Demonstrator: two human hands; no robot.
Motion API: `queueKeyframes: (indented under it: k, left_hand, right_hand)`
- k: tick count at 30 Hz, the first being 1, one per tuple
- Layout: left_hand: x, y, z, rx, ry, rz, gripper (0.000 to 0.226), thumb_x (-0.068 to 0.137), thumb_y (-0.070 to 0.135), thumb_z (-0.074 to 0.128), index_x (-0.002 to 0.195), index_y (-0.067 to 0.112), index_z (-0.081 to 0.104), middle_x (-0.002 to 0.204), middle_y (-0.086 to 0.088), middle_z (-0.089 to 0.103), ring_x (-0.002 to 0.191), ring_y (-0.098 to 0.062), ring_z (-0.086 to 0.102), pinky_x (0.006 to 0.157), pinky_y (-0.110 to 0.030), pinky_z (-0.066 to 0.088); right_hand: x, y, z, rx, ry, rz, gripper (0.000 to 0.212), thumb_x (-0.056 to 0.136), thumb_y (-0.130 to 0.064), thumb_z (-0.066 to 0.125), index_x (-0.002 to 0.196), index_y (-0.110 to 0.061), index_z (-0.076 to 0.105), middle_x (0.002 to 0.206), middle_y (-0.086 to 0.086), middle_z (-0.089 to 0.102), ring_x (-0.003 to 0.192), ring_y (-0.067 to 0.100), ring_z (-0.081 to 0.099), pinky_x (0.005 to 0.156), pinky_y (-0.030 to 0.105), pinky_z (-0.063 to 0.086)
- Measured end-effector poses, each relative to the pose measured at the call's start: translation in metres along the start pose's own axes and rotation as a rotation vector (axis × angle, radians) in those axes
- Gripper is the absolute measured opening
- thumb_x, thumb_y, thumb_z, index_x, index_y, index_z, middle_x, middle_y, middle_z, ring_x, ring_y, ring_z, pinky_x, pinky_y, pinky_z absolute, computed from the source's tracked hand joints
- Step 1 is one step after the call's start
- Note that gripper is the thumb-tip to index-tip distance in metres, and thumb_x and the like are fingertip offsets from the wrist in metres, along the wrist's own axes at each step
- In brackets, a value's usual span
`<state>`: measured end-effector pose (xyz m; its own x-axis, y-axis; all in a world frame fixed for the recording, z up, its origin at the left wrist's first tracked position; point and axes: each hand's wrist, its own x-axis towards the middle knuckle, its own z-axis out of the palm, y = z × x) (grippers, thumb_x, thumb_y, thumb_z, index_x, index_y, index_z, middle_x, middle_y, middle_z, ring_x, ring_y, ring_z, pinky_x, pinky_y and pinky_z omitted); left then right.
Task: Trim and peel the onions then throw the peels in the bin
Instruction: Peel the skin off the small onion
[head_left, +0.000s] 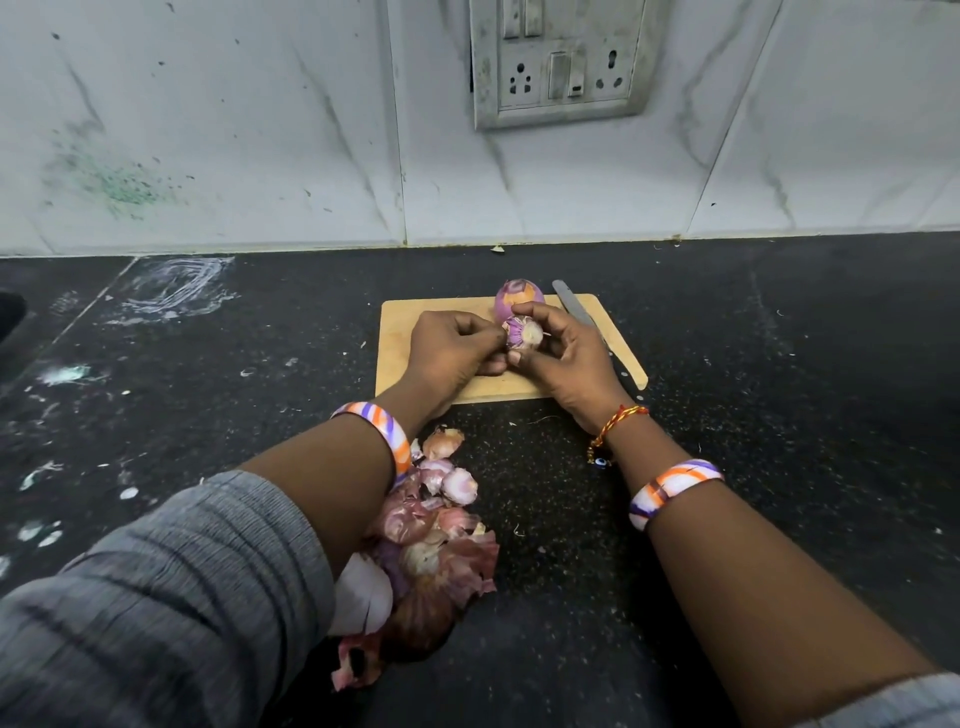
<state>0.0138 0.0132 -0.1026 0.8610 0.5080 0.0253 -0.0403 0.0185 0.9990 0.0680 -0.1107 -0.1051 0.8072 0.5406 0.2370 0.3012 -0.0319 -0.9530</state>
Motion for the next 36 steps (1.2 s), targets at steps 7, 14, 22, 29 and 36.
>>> queueKeyframes:
  k: [7, 14, 22, 29, 36]
  left_hand:
    - [-0.0016, 0.0010, 0.0004, 0.051, 0.027, 0.017, 0.022, 0.079, -0.005, 0.062, 0.059, 0.006, 0.062, 0.045, 0.001, 0.062, 0.040, -0.008, 0.060, 0.051, -0.021, 0.056]
    - [0.0002, 0.0013, 0.0006, 0.052, -0.020, 0.015, 0.007, 0.082, 0.000, 0.061, 0.081, -0.003, 0.068, 0.057, -0.001, 0.066, 0.043, -0.007, 0.060, 0.053, -0.019, 0.055]
    - [-0.0007, 0.0007, -0.0010, 0.009, -0.031, 0.000, 0.017, 0.081, -0.004, 0.059, 0.067, 0.001, 0.067, 0.048, 0.001, 0.065, 0.042, -0.009, 0.062, 0.052, -0.019, 0.056]
    - [-0.0017, -0.0011, -0.0007, 0.045, -0.027, 0.035, 0.022, 0.079, -0.006, 0.061, 0.060, 0.005, 0.065, 0.049, 0.002, 0.065, 0.044, -0.011, 0.062, 0.053, -0.020, 0.057]
    - [0.0021, -0.0044, 0.0016, 0.129, 0.070, 0.041, 0.019, 0.079, -0.002, 0.063, 0.062, 0.006, 0.064, 0.060, -0.011, 0.063, 0.043, -0.011, 0.062, 0.053, -0.022, 0.057]
  right_hand:
    - [-0.0017, 0.0005, 0.0003, 0.022, -0.009, -0.010, 0.047, 0.073, 0.017, 0.064, 0.115, -0.003, 0.057, 0.113, 0.012, 0.062, 0.094, 0.009, 0.059, 0.085, 0.017, 0.052]
    - [-0.0038, -0.0017, 0.0000, 0.006, -0.021, -0.015, 0.047, 0.075, 0.017, 0.061, 0.118, -0.001, 0.056, 0.109, 0.003, 0.058, 0.090, -0.002, 0.056, 0.080, 0.009, 0.049]
    - [-0.0028, -0.0002, -0.0007, -0.007, -0.041, -0.015, 0.047, 0.074, 0.017, 0.062, 0.117, -0.001, 0.057, 0.111, 0.004, 0.058, 0.091, -0.003, 0.056, 0.079, 0.007, 0.048]
    - [-0.0022, 0.0014, -0.0001, -0.015, -0.044, -0.025, 0.048, 0.074, 0.017, 0.063, 0.118, -0.002, 0.057, 0.112, 0.003, 0.059, 0.093, -0.003, 0.055, 0.080, 0.006, 0.047]
    - [-0.0033, 0.0011, 0.0000, 0.055, -0.036, 0.011, 0.046, 0.074, 0.018, 0.062, 0.116, -0.001, 0.055, 0.109, 0.006, 0.060, 0.091, 0.004, 0.058, 0.083, 0.013, 0.051]
